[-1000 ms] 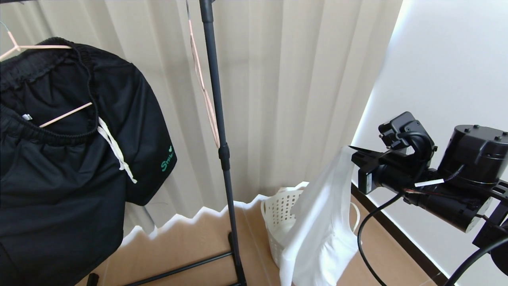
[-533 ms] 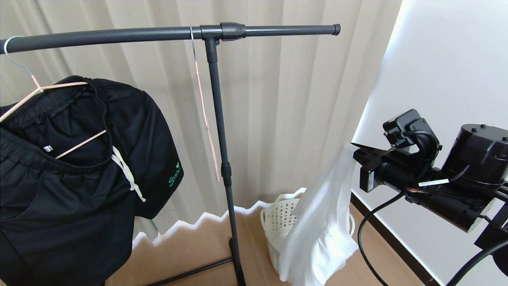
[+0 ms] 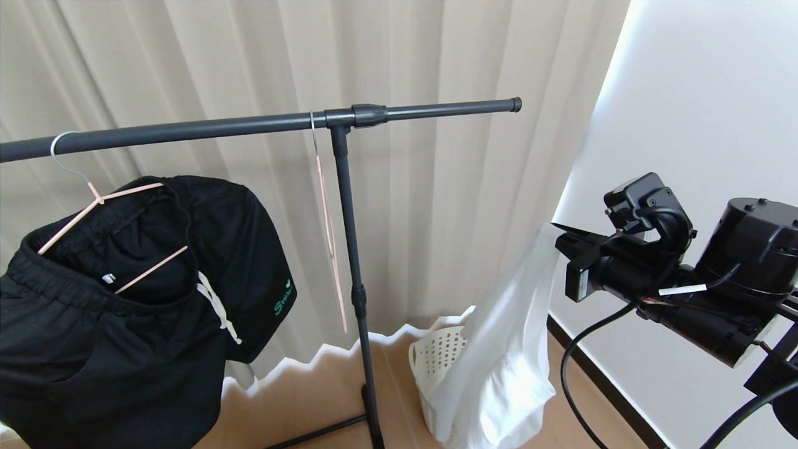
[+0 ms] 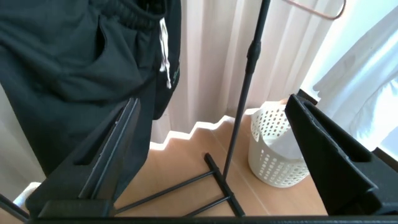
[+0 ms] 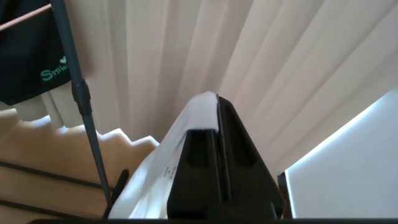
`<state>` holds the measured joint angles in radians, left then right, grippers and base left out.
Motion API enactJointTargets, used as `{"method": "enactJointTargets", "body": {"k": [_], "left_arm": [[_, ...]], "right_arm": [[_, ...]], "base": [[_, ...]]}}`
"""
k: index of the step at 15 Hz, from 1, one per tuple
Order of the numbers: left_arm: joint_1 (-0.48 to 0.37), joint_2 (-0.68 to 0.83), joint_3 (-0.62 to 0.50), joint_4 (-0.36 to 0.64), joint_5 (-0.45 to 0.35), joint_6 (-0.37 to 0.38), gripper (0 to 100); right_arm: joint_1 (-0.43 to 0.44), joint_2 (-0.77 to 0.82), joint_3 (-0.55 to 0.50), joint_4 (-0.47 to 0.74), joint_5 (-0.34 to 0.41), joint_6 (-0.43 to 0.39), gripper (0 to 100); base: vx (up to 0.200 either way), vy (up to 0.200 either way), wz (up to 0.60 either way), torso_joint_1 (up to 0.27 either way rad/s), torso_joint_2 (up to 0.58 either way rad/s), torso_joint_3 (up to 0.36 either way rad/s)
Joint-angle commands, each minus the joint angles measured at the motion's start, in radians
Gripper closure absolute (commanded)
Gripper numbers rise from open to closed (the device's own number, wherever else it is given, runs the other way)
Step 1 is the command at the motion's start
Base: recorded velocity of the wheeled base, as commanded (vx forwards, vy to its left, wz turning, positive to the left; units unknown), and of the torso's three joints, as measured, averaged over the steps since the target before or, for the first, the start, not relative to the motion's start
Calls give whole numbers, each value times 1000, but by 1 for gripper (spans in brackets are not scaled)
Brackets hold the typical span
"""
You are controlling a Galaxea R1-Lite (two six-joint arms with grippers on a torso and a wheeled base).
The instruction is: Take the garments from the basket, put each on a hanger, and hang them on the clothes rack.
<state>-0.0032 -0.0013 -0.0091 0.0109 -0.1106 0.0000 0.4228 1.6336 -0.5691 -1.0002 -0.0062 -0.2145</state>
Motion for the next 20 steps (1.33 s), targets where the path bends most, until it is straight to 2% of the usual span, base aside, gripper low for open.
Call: {"method": "enactJointTargets", "body": {"k": [1, 11, 16, 20], "left_arm": [[0, 1, 0, 0, 0, 0, 0], [0, 1, 0, 0, 0, 2, 0], [0, 1, 0, 0, 0, 3, 0], [0, 1, 0, 0, -1, 3, 0]], "right_arm": [[1, 2, 0, 0, 0, 0, 100], [1, 3, 6, 0, 0, -9, 100], [-1, 6, 23, 2, -1, -59, 100], [-30, 15, 20, 0, 0, -59, 100]], "base": [[0, 0, 0, 242, -608, -339], [0, 0, 0, 186, -428, -242], [0, 0, 0, 16, -30, -19], [0, 0, 600, 1, -4, 2]]}}
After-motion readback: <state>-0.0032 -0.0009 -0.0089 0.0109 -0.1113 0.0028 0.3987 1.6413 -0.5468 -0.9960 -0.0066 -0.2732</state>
